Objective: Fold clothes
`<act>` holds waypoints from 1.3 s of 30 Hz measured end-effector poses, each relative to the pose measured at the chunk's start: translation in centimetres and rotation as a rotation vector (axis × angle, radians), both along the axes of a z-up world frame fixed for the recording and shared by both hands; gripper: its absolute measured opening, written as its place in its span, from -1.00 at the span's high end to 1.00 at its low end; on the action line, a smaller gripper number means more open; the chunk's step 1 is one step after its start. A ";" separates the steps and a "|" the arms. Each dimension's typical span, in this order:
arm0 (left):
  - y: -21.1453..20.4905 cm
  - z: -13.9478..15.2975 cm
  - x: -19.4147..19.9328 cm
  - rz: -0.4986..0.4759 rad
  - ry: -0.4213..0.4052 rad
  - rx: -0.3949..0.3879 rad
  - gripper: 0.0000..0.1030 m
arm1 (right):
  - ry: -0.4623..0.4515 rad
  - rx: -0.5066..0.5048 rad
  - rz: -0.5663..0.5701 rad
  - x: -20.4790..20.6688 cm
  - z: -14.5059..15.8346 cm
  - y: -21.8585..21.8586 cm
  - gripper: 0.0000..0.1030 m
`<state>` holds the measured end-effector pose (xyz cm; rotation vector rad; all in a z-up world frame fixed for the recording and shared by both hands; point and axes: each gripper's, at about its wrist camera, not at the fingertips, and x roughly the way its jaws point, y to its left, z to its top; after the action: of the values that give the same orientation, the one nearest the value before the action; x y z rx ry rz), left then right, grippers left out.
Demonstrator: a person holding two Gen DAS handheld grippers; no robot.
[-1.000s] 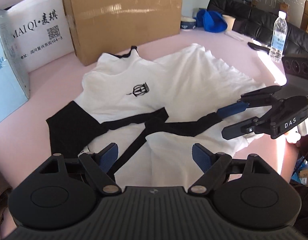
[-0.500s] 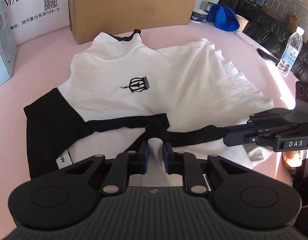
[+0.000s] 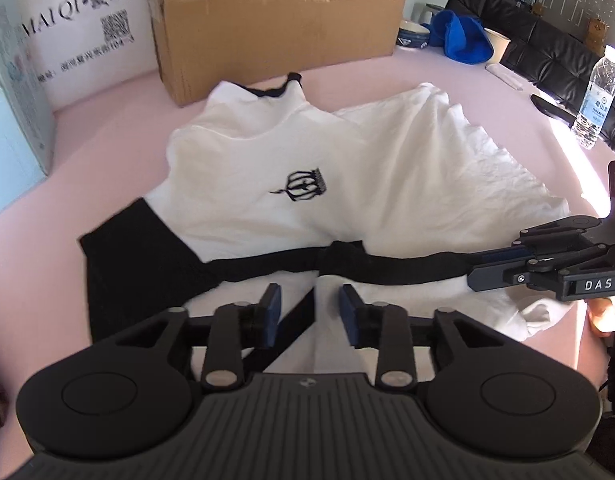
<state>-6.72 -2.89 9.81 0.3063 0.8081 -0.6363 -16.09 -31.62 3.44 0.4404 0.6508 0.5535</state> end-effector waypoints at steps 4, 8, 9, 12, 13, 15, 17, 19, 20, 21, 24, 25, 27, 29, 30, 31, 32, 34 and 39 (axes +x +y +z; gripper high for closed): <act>3.7 0.8 -4.0 -0.036 -0.077 0.015 -0.33 | -0.018 0.038 0.022 -0.4 -0.1 -0.4 0.28; 5.1 -0.4 -6.3 -0.027 -0.019 0.027 -0.48 | -0.041 0.017 0.099 -1.1 0.2 0.2 -0.06; 5.2 -0.7 -6.5 -0.020 -0.009 0.025 -0.48 | -0.053 0.002 0.108 -1.4 0.4 0.4 -0.09; 5.3 -1.0 -6.9 -0.027 0.023 -0.014 -0.42 | -0.087 -0.026 0.136 -2.2 0.6 0.9 -0.23; 5.2 -1.0 -7.0 -0.038 0.027 -0.024 -0.28 | -0.094 -0.029 0.145 -2.4 0.6 0.9 -0.25; 4.9 -0.9 -7.1 -0.057 0.024 -0.026 -0.16 | -0.103 -0.038 0.165 -2.8 0.6 1.1 -0.26; 4.5 -1.0 -7.2 -0.069 0.023 -0.025 -0.14 | -0.109 -0.057 0.178 -3.1 0.6 1.4 -0.29; 4.0 -1.5 -7.0 -0.070 0.058 -0.030 -0.02 | -0.110 -0.070 0.184 -3.2 0.5 1.6 -0.30; 4.0 -1.8 -6.6 -0.066 0.087 -0.038 0.05 | -0.109 -0.075 0.186 -3.2 0.5 1.7 -0.30; 4.0 -2.0 -6.2 -0.060 0.114 -0.044 0.26 | -0.109 -0.079 0.186 -3.2 0.5 1.8 -0.30; 4.2 -2.4 -5.6 -0.034 0.156 -0.055 0.71 | -0.117 -0.088 0.182 -3.5 0.5 1.8 -0.28; 4.3 -2.4 -5.6 -0.025 0.163 -0.062 0.74 | -0.125 -0.099 0.182 -3.8 0.5 1.8 -0.24; 4.6 -2.4 -5.4 -0.010 0.176 -0.076 0.81 | -0.141 -0.123 0.192 -4.3 0.6 2.0 -0.09; 5.3 -2.1 -5.3 0.002 0.187 -0.100 0.82 | -0.148 -0.151 0.213 -4.7 0.5 2.3 0.25; 5.5 -2.0 -5.2 0.006 0.189 -0.107 0.82 | -0.147 -0.168 0.218 -4.9 0.5 2.4 0.33; 5.7 -1.9 -5.1 0.014 0.194 -0.110 0.82 | -0.140 -0.186 0.218 -4.9 0.4 2.6 0.55; 5.9 -1.8 -5.0 0.021 0.199 -0.114 0.82 | -0.133 -0.204 0.215 -4.8 0.3 2.8 0.71; 6.1 -1.6 -4.8 0.029 0.210 -0.121 0.82 | -0.134 -0.220 0.211 -4.9 0.3 2.9 0.78; 6.4 -1.0 -4.2 0.029 0.232 -0.114 0.82 | -0.135 -0.235 0.223 -5.6 0.3 2.7 0.83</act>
<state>-10.97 3.52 8.77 0.1174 0.9924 -0.6958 -21.73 -28.94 3.72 0.1082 0.6297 0.7020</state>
